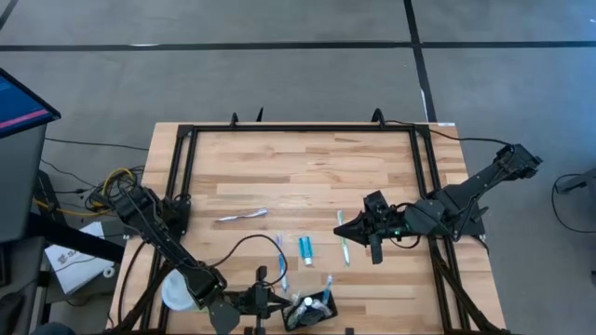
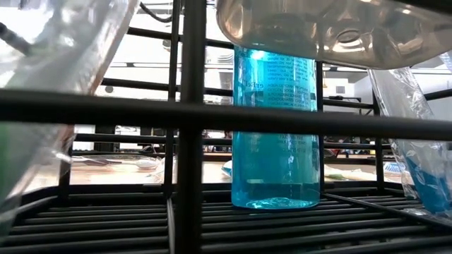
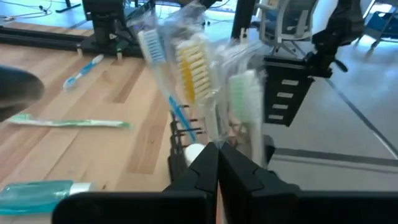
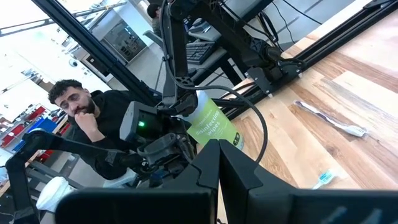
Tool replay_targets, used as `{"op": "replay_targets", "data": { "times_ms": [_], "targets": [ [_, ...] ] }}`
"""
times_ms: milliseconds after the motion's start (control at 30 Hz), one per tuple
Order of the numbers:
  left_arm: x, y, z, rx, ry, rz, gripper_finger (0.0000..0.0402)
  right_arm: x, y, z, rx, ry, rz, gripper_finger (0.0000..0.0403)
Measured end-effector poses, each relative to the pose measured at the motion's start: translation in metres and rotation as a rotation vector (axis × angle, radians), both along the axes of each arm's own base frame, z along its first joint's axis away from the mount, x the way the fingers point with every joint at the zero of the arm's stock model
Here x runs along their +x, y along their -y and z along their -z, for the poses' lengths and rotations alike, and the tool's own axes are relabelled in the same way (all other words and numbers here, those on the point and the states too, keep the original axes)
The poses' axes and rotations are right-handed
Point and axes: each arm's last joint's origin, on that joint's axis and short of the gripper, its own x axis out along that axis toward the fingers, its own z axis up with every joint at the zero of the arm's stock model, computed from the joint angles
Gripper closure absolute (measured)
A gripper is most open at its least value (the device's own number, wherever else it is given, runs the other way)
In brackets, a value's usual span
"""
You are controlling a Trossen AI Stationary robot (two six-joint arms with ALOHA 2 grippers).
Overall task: Pick & Place toothbrushing station
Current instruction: Put the orange toothbrush into the black wire organizer
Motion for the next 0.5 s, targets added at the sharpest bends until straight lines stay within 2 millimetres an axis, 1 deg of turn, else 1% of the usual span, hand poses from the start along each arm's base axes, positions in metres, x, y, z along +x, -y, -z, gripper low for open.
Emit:
{"op": "replay_targets", "data": {
  "times_ms": [233,500],
  "targets": [
    [0.0013,-0.0011,-0.0001,0.041,-0.003,0.017,0.0401,0.0002,0.0007,0.0,0.0,0.0,0.003,0.0403],
    [0.0051,-0.004,0.002,0.054,0.0,-0.009,0.0401,0.0014,0.0025,0.0001,0.001,-0.001,0.006,0.0403]
  ]
}}
